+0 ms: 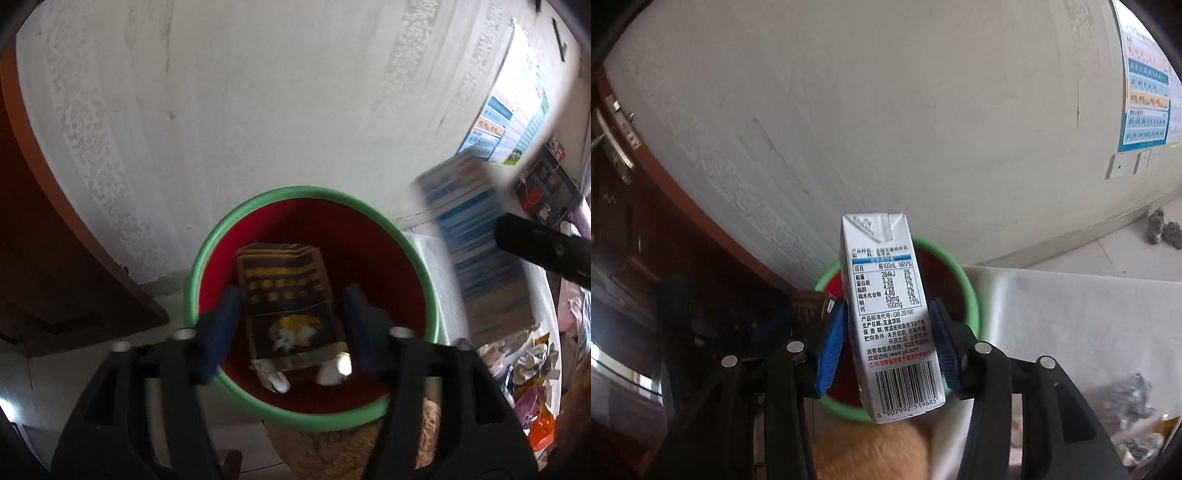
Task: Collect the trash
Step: 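Drop the pack into the red bin with the left tool while the right tool drops the carton, then grasp the pink-white wrapper with the left tool and drop it into the bin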
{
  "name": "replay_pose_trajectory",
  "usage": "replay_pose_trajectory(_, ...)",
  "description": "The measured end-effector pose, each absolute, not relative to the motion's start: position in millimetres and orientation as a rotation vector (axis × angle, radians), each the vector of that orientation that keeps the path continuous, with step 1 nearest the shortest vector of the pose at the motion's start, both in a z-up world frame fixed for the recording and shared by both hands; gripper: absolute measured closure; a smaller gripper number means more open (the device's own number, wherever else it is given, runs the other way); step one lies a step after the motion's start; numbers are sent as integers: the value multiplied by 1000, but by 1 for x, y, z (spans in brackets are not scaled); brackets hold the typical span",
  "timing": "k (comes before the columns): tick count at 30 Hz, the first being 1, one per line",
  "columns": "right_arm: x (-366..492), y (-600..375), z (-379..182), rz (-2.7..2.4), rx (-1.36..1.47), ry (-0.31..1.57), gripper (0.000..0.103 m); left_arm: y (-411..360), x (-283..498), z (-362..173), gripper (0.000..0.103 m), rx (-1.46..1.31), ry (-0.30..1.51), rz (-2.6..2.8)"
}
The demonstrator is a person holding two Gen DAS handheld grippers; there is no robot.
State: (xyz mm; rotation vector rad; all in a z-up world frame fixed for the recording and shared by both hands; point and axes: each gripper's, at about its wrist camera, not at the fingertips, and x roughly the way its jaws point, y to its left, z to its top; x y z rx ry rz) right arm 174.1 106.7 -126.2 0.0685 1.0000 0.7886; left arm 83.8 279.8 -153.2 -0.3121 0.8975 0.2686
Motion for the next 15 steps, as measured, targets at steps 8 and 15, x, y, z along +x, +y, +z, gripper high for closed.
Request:
replay_pose_trajectory(8,148,58,-120,696,187,970,43,270,83,-155,29,-315,898,239)
replay_pose_trajectory(15,113,-41,-110,483,143,903,37,220,87,-145,29,-265,916,85)
